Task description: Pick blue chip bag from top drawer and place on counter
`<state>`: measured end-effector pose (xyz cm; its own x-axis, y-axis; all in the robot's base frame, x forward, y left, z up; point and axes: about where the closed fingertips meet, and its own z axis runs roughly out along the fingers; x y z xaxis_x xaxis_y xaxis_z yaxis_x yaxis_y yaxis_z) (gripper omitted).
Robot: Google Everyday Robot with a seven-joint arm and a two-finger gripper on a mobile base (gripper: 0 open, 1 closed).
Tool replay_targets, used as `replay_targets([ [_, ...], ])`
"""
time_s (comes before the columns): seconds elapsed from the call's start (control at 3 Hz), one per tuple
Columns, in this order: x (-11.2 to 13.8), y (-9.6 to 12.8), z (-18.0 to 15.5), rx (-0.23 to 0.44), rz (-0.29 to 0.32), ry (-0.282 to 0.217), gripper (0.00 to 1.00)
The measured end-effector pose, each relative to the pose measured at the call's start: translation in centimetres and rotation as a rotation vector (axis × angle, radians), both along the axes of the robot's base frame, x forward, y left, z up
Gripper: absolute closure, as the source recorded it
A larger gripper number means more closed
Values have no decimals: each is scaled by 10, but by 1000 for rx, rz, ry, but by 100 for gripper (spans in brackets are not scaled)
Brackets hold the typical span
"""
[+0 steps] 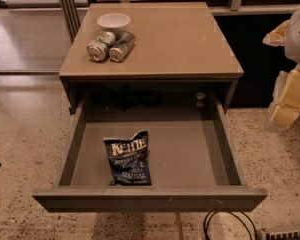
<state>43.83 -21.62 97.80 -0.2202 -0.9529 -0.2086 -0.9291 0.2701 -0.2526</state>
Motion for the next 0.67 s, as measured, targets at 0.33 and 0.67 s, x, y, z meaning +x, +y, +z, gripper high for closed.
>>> replay_targets([
  [0.33,0,0,0,0,0,0,0],
  [0.67,9,2,-10,22,-10,2,0],
])
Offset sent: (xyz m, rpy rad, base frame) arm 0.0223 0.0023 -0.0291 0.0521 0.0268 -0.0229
